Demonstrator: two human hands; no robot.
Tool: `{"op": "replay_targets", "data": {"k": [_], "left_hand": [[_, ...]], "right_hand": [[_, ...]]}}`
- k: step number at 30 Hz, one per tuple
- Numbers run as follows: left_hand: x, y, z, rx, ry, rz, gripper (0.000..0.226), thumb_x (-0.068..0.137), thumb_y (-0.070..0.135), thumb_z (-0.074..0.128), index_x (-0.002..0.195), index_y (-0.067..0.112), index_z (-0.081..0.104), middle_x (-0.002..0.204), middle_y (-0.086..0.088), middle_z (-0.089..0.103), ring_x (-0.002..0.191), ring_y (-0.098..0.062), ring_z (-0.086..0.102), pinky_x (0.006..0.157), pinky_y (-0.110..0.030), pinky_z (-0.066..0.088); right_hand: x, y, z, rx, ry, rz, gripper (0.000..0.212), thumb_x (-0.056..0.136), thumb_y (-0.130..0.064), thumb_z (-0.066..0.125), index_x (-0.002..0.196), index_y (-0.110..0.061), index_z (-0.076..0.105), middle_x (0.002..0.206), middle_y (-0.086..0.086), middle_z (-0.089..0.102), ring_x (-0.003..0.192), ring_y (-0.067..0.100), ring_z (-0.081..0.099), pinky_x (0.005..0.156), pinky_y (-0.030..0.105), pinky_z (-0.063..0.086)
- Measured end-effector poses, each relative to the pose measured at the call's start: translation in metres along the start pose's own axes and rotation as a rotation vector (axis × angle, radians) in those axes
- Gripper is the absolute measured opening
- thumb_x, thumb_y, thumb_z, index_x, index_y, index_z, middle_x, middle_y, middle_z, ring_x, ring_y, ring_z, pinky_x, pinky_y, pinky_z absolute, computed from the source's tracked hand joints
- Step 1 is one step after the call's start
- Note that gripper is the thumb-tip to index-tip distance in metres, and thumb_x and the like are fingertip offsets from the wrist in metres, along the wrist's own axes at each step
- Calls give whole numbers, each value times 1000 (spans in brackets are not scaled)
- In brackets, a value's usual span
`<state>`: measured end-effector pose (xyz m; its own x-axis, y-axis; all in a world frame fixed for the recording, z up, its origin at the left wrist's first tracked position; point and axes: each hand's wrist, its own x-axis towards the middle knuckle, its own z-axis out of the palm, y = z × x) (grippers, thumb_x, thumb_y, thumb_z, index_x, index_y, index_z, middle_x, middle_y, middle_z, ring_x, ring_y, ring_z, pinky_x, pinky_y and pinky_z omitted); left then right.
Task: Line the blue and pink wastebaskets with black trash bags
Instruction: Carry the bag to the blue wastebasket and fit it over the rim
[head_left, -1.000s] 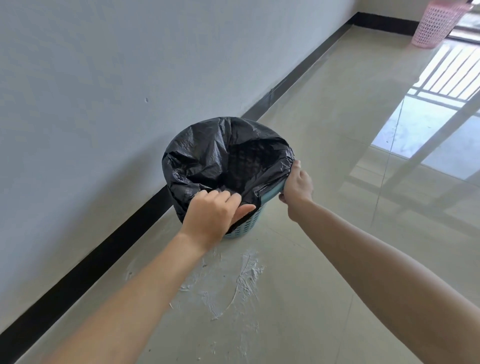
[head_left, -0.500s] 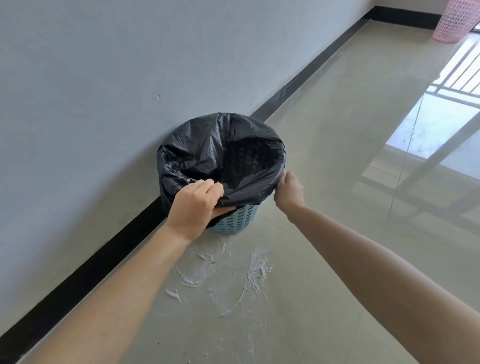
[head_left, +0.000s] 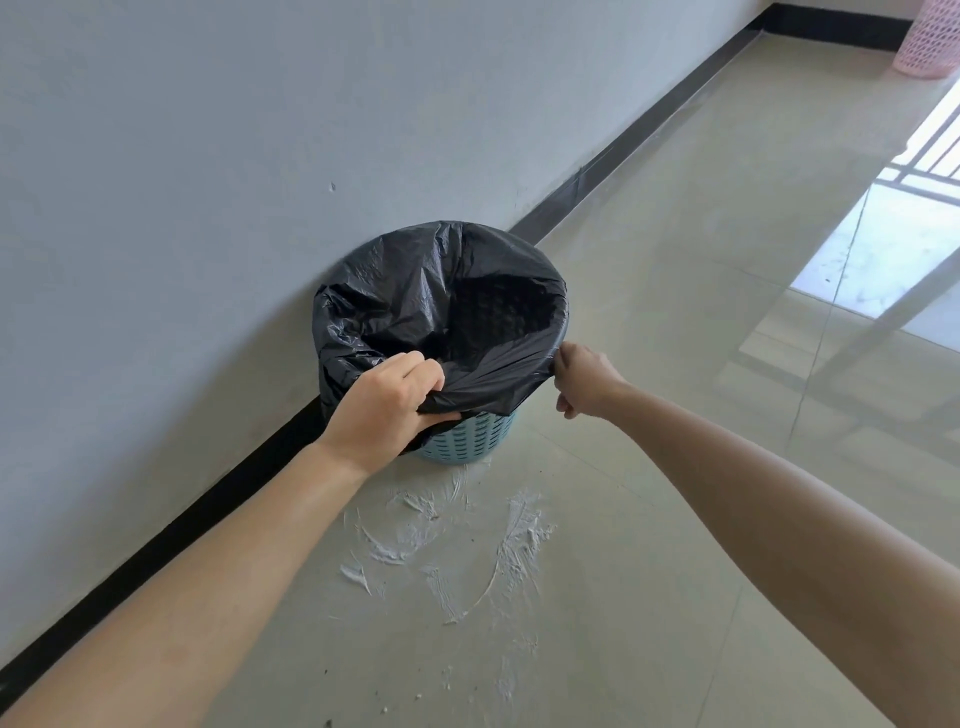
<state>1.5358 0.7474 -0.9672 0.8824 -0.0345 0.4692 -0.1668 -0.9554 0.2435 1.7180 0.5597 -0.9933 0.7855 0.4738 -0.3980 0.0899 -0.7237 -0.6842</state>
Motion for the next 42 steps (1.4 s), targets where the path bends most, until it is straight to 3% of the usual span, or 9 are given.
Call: {"op": "replay_targets", "data": {"k": [7,11,17,23,27,30,33,37,42], "left_hand": [[-15,-4,-11,-75,-18,1,35,78,31,79,73,12,49,69,4,45,61,-12,39,59,-20,33],[-22,-1,-14,-72,-34,53,33,79,24,79,72,7,52,67,-1,46,59,-17,42,53,-32,41],[-31,5,-22,-80,-79,119,26,83,18,75,74,7,53,72,6,39,65,-10,32,61,-21,32],[-22,10,-21,-89,-115,127,24,83,17,75,76,7,54,70,0,44,63,-15,38,56,-29,38],[-19,5,-17,-5,-113,193,22,89,21,69,80,6,56,74,-3,47,67,-19,41,60,-33,41],[-23,3,-11,64,-100,240,23,92,25,65,83,6,57,80,-7,51,71,-25,46,67,-38,45],[-25,5,-12,68,-62,220,43,88,45,66,83,4,60,87,-10,56,78,-28,52,75,-40,46],[-35,6,-19,77,27,169,45,92,48,53,90,6,68,103,-15,61,99,-30,56,94,-45,40],[-32,7,-22,85,299,-257,29,94,31,50,109,14,67,127,-10,56,125,-27,47,108,-48,32]], "right_hand": [[-24,16,22,-184,50,-191,16,101,-9,36,90,-2,45,75,16,64,59,24,67,57,39,56],[-28,12,36,243,-3,-21,26,103,-23,31,88,-8,47,82,12,61,60,19,69,54,35,59],[9,-30,-27,555,419,25,39,98,-40,34,127,-21,52,116,6,61,102,27,61,94,52,50],[32,-58,-31,-293,171,-287,61,96,-18,47,151,-26,23,139,15,46,120,36,49,92,40,42],[34,-68,-23,-621,281,-200,77,85,-3,53,151,-19,17,140,22,37,122,44,43,96,51,40],[26,-85,-1,-835,535,-477,74,70,1,58,140,-12,36,139,21,36,127,41,38,111,52,25],[22,-105,34,-748,294,-821,38,90,-22,46,127,-21,52,120,11,51,109,30,51,91,45,45],[34,-114,80,-1008,-180,-485,53,100,-35,37,150,-18,31,151,13,33,138,35,28,107,50,35],[33,-121,58,-748,-133,-478,56,92,-15,43,148,-19,38,145,15,46,132,34,43,107,43,39]]}}
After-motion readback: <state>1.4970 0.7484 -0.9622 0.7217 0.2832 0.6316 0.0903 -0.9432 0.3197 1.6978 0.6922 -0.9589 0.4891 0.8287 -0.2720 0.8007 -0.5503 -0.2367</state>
